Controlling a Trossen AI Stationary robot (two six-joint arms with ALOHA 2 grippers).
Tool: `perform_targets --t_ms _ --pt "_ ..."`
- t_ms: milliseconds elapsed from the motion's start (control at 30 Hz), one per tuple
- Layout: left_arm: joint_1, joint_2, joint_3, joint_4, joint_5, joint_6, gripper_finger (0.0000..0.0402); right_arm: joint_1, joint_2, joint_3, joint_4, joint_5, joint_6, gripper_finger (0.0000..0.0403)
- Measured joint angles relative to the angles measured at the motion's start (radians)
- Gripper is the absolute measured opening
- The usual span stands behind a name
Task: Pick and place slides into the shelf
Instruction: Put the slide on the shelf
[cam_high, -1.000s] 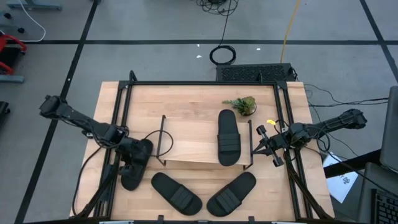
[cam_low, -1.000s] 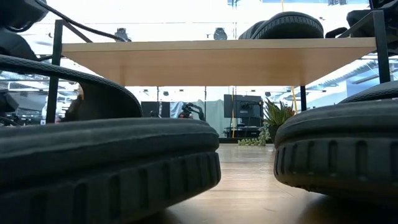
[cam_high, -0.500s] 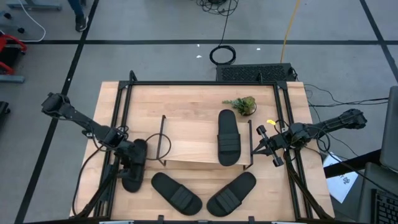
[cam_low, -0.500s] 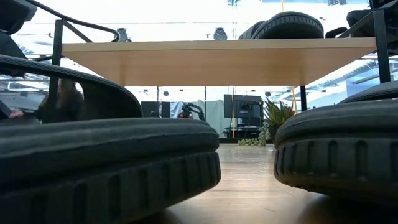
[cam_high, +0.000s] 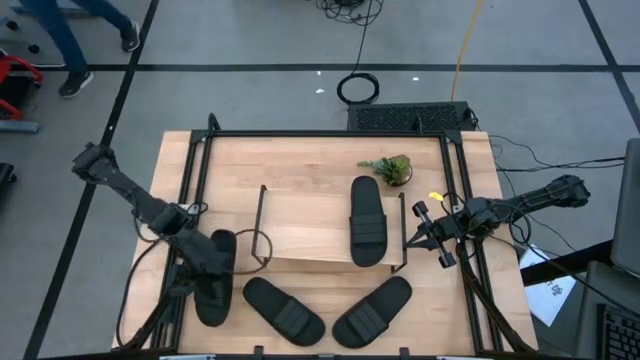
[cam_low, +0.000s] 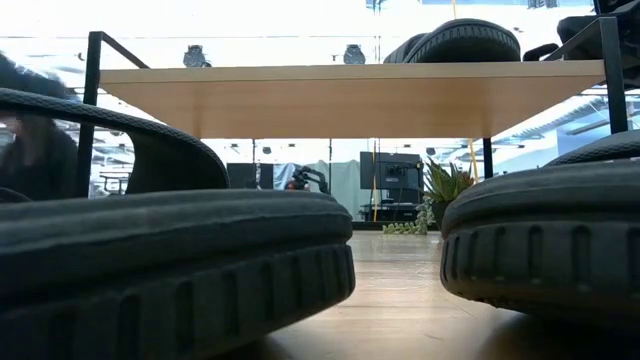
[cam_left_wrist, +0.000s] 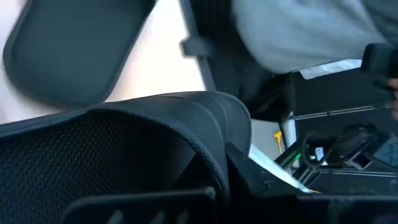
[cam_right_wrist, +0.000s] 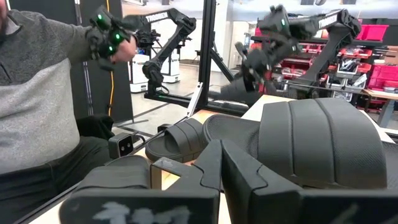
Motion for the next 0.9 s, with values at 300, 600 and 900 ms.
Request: perform_targets --t_ms 300,600,900 --pt "-0.183 -0.001 0.236 -0.046 -0.432 0.361 0.0002 0.000 0.000 0.000 0.000 0.000 -0.004 0.0000" --pt "-0.145 -0.011 0.270 0.084 -0.518 0.969 0.0001 0.000 0.000 0.000 0.000 -0.001 -0.004 0.0000" --pt "0.146 -0.106 0.271 0.172 -0.313 1.180 0.0001 0.000 0.004 0.000 0.008 0.000 0.001 0.0000"
